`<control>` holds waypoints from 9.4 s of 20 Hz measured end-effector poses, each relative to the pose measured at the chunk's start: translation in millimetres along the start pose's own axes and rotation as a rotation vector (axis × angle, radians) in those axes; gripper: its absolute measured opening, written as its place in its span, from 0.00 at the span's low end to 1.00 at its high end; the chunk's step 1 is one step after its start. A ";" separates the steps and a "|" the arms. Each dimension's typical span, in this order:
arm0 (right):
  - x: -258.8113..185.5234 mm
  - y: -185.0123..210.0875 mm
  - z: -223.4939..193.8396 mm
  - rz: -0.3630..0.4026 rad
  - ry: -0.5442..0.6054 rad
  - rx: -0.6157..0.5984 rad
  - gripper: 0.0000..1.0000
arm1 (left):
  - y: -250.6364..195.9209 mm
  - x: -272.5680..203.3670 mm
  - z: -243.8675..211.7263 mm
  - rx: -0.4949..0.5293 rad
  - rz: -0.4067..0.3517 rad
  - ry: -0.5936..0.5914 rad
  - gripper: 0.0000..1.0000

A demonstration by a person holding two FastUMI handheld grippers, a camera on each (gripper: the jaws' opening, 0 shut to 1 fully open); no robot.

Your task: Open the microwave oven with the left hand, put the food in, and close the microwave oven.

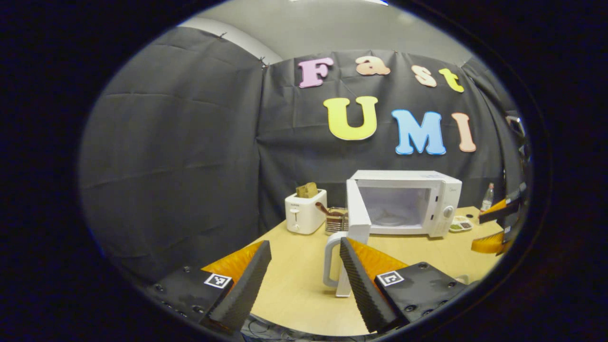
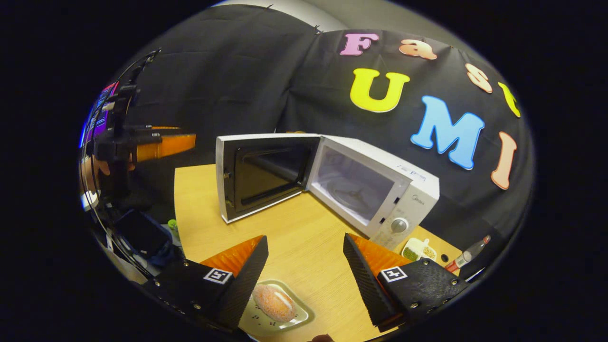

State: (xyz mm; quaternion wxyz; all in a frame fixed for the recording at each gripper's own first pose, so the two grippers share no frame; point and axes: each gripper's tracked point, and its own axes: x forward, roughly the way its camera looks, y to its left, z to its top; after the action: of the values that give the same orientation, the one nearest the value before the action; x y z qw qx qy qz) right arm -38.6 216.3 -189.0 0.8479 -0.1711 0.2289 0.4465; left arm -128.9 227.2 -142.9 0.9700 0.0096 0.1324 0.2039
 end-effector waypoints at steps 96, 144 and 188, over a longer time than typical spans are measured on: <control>232.1 -122.5 98.8 -0.356 -0.059 -0.308 0.96 | 82.1 105.3 -38.6 0.053 0.049 0.097 0.96; -90.6 -200.6 26.3 -0.725 -0.111 0.091 0.98 | -306.4 143.3 -19.5 0.097 -0.689 0.074 0.07; -173.2 -217.8 -44.9 -0.750 -0.135 0.254 0.96 | -392.9 224.5 27.3 0.036 -0.525 0.073 0.09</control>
State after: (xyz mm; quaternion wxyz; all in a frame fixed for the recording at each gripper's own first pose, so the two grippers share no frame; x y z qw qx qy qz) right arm 46.8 -41.7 -114.2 0.9796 -0.1066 0.1477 0.0844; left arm 230.5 -42.7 -201.9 0.9839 -0.0149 0.1688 -0.0567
